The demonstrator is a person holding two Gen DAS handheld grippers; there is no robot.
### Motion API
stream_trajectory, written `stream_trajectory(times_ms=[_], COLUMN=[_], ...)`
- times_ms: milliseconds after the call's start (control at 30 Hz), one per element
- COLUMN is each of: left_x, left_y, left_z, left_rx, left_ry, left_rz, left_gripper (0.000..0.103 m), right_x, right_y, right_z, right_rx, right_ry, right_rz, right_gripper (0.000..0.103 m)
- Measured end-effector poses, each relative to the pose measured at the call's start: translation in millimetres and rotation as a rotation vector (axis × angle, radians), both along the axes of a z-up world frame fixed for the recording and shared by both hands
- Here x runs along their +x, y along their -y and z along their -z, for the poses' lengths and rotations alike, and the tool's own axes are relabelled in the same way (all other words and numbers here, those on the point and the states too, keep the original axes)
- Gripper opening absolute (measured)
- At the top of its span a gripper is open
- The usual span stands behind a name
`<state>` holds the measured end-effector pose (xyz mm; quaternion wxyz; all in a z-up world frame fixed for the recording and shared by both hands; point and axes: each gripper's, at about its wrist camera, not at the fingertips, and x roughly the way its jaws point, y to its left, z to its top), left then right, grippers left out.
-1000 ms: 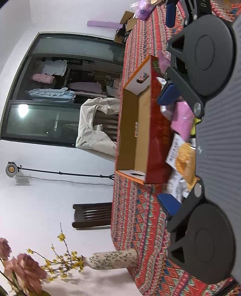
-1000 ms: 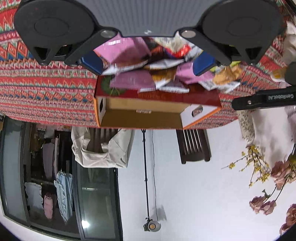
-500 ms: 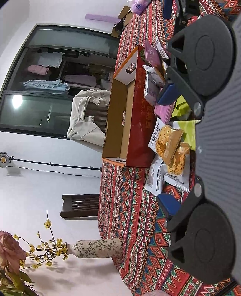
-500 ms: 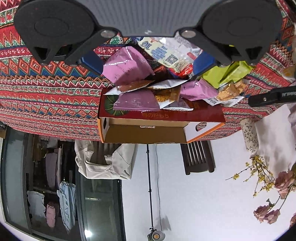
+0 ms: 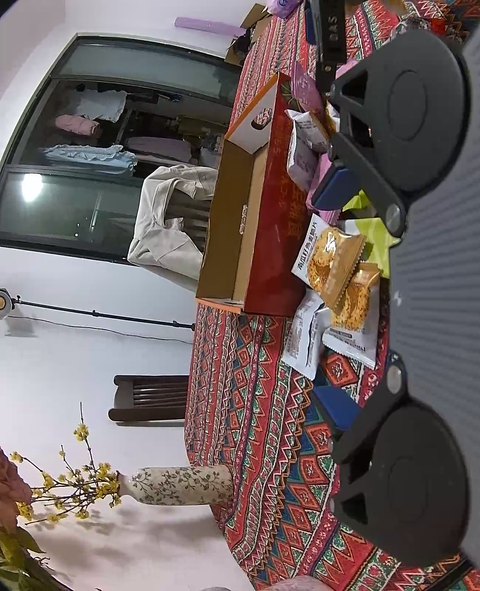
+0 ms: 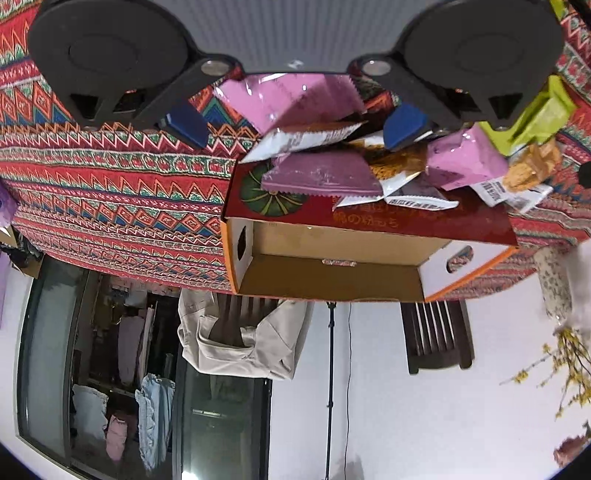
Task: Organize snacks
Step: 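Grasp a small orange packet from the pile with the right gripper, then grasp the pumpkin oat cracker packet with the left gripper while the right holds the orange packet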
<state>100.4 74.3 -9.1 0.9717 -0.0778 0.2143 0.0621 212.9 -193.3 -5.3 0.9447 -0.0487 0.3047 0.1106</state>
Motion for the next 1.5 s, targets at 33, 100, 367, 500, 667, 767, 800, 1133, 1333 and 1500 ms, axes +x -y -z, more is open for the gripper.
stream_trajectory(times_ms=[33, 100, 367, 500, 667, 767, 800, 1133, 1333, 1500], left_x=[0.0, -0.8, 5.6, 6.7, 10.5, 10.2, 10.3, 14.6, 28.9, 48.0], left_y=[-0.6, -1.4, -4.9, -2.7, 1.9, 4.5, 4.7, 11.0, 7.8, -1.5], left_z=[0.0, 0.0, 3.5, 3.6, 3.8, 2.7, 2.7, -0.6, -10.0, -14.5], left_rx=[0.000, 0.000, 0.010, 0.016, 0.029, 0.037, 0.040, 0.065, 0.108, 0.111], left_ry=[0.001, 0.002, -0.025, -0.027, -0.041, -0.041, -0.042, -0.052, -0.066, -0.099], left_rz=[-0.001, 0.000, -0.022, -0.025, -0.025, -0.026, -0.028, -0.040, -0.053, -0.043], left_gripper=[0.103, 0.103, 0.103, 0.103, 0.103, 0.103, 0.103, 0.103, 0.103, 0.103], right_x=[4.5, 11.7, 27.0, 23.1, 13.0, 9.8, 7.6, -17.3, -26.3, -33.8], right_y=[-0.9, -0.1, 15.6, 19.4, 25.9, 29.6, 30.9, 44.6, 52.7, 57.9], right_z=[0.7, 2.4, 25.1, 26.0, 24.4, 23.5, 22.9, 13.0, 8.0, 3.0], right_rx=[0.000, 0.008, 0.181, 0.201, 0.194, 0.207, 0.212, 0.259, 0.287, 0.308], right_ry=[-0.007, -0.016, -0.085, -0.050, -0.016, -0.005, 0.001, 0.098, 0.167, 0.226], right_rz=[0.003, 0.018, -0.004, -0.016, -0.014, -0.007, -0.007, -0.020, -0.009, -0.006], right_gripper=[0.096, 0.092, 0.063, 0.049, 0.034, 0.029, 0.027, 0.013, 0.012, 0.012])
